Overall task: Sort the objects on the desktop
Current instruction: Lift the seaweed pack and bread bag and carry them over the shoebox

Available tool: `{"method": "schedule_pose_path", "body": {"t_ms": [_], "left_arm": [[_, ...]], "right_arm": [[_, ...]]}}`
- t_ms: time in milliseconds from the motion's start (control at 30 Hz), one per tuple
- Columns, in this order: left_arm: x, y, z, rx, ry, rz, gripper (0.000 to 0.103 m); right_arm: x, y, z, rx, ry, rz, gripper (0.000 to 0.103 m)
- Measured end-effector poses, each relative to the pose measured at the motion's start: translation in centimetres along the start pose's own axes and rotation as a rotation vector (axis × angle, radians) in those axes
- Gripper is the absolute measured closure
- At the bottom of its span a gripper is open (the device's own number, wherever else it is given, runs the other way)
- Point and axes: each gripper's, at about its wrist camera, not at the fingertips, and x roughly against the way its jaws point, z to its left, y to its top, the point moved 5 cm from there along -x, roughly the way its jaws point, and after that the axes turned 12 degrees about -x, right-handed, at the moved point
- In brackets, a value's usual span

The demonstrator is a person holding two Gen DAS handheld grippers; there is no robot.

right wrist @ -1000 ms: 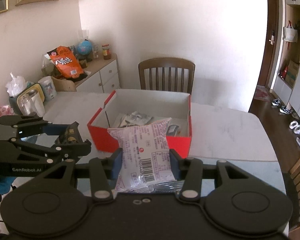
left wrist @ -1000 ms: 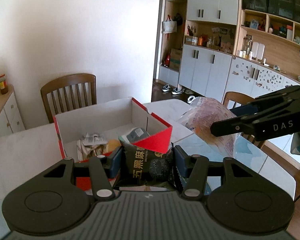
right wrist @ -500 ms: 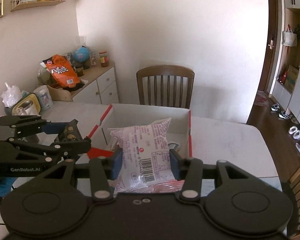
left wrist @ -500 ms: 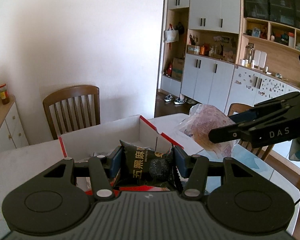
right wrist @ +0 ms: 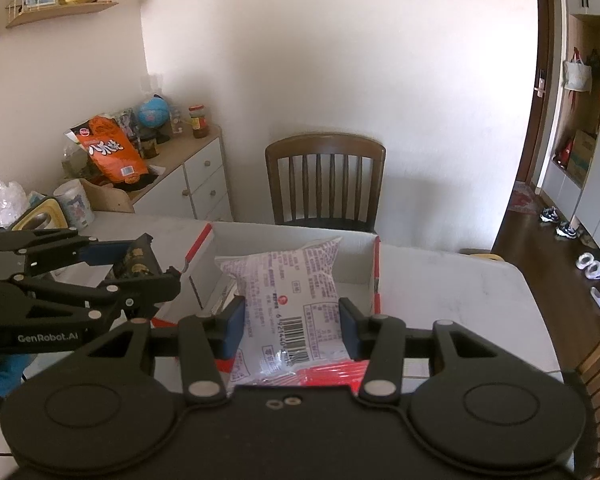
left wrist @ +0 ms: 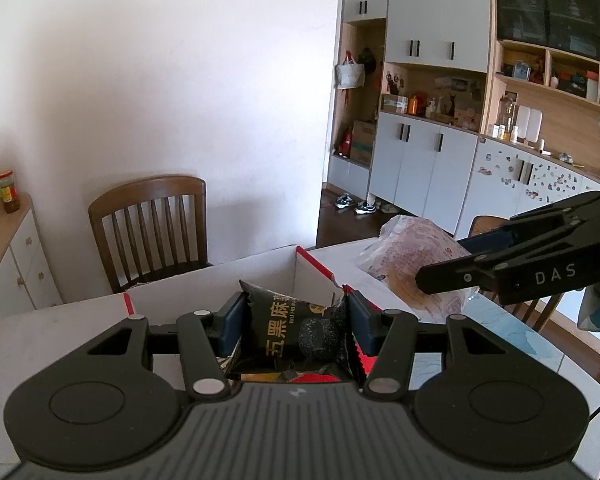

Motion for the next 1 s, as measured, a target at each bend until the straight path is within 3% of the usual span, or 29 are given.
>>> {"method": "schedule_pose_path", "body": {"t_ms": [1000], "left_arm": [[-6.3, -0.8, 3.5, 0.015, -0.002, 0.055, 0.050]], "right_arm": [[-6.6, 2.1, -0.7, -0.032, -0.030, 0.030, 0.056]]}}
